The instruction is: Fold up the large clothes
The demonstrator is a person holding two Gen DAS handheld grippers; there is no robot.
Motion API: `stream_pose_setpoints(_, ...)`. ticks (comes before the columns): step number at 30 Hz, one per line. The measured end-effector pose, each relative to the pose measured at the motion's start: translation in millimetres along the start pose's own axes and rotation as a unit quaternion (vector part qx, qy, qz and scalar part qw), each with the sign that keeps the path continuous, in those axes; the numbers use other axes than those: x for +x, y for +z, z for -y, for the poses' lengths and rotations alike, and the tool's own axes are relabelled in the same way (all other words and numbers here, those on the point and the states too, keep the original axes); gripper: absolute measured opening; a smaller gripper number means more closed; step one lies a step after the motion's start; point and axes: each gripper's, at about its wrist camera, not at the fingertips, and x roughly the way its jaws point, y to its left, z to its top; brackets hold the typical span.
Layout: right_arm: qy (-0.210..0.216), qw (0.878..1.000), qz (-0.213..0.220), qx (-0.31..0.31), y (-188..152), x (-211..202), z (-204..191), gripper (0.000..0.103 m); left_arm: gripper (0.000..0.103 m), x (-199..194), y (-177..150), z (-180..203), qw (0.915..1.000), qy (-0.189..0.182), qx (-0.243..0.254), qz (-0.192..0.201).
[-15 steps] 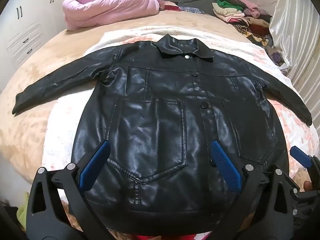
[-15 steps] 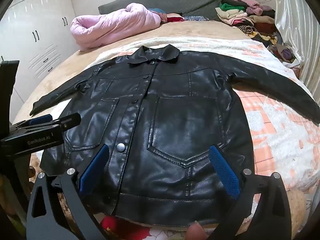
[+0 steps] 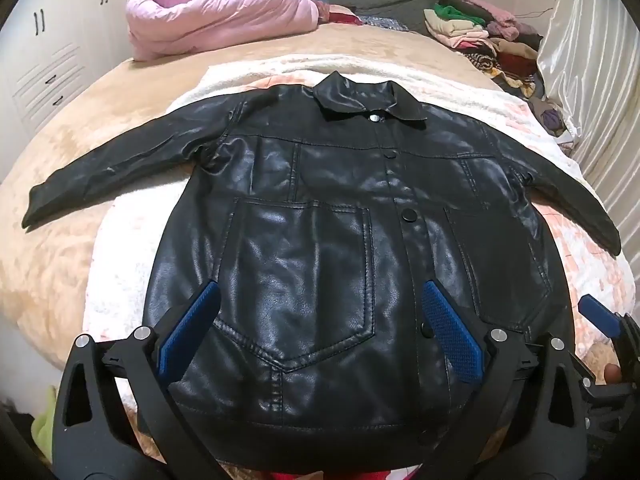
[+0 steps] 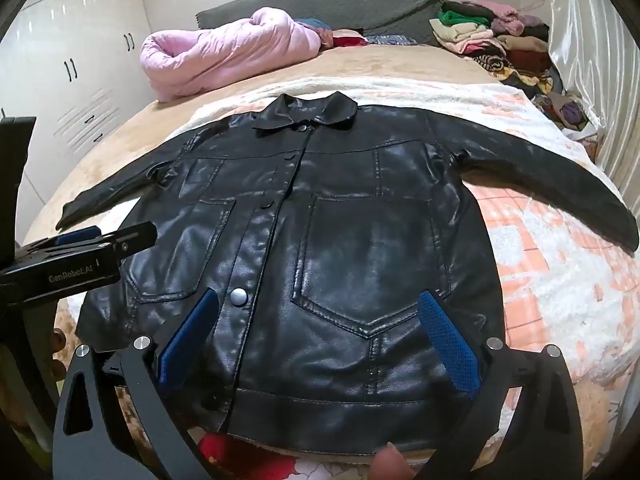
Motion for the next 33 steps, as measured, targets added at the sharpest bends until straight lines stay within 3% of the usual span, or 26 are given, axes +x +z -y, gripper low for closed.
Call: stream_pose_setpoints(33, -0.015, 1.000, 0.002, -0.004, 1.7, 0.7, 2.3, 0.099, 0.094, -2.0, 1.4, -0.5, 1.0000, 0.001, 0.004, 0.003)
